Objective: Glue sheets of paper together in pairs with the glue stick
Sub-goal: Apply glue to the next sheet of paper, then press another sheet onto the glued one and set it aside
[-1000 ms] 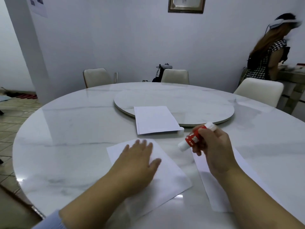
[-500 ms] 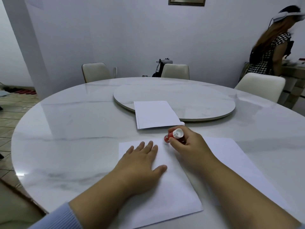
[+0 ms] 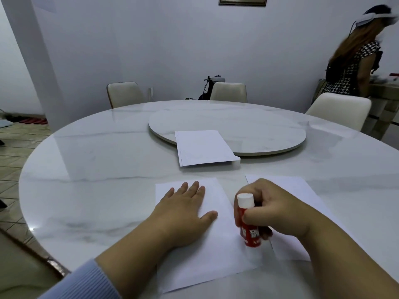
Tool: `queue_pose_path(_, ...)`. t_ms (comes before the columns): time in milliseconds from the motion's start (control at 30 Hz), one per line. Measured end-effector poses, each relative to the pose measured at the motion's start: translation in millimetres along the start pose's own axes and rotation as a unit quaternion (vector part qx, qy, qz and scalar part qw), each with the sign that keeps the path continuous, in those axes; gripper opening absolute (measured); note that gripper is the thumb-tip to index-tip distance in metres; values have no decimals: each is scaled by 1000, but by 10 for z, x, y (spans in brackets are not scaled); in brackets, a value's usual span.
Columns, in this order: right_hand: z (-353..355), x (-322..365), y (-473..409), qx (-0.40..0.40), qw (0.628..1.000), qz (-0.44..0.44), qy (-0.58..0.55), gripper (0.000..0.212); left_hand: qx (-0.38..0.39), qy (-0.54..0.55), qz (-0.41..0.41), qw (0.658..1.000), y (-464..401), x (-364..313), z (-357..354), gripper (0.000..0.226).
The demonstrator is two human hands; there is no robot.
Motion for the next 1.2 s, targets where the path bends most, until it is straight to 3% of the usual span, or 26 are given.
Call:
queue_pose_path(67,12,34,15,22,998,12,-64,16,7,-14,22,1000,35,21,25,72)
queue_pose_path(100,105,78,-8,-14,988,36,-151,14,2,-36,41,998,61,45,55,72)
queue_pose_path(133,253,102,-37,-74,959,55,-269,13,-15,-74,62,995,90,76,112,71)
queue_pose_path(200,564,15,-60,-206,848,53,-485,14,-64,-155,93,982,156,128,261,69)
queue_pose_path(267,727,-134,-45,-301,757,28,-579,12,-92,-132,79,984,217,155,329,69)
queue_pose_path(333,753,-252,-79,-342,726,-5,-596,19,-50,-18,12,999,265,166,277,71)
queue_pose_path(367,745,-277,-114,-350,738,-21,-577,25,-2,29,-25,999,310,144,241,73)
queue_pose_path(433,749,-301,-191,-364,799,-49,-476,36,64,70,-62,994,384,96,171,75)
queue_pose_path(533,832,-333,-361,-417,854,-63,-306,41,37,57,-27,997,358,44,83,77)
queue_pose_path(700,940,-419,-754,-460,884,-79,-16,36,11,16,70,997,269,-118,-9,80)
queue_pose_path(867,881,-626,-987,-447,886,-102,71,31,-13,17,104,994,261,-157,-34,80)
queue_pose_path(967,814,-772,-963,-450,885,-116,42,33,-7,14,107,994,252,-144,-22,81)
queue_pose_path(1100,974,-782,-788,-446,887,-121,2,67,-6,22,108,994,256,-144,1,81)
queue_pose_path(1167,1191,-670,-645,-389,913,-120,42,71,-6,30,107,994,265,-124,20,82)
queue_pose_path(1200,1254,-634,-560,-305,935,-136,124,75,-9,36,109,993,265,-107,34,81)
Point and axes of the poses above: each hand's wrist, its own y-axis away from the middle knuckle, its own z-axis out of the back of the hand, x = y × z, the point moved 6 cm from there along -y, towards the middle knuckle, and after that the axes turned 15 degrees about -x, right-handed, at the moved point
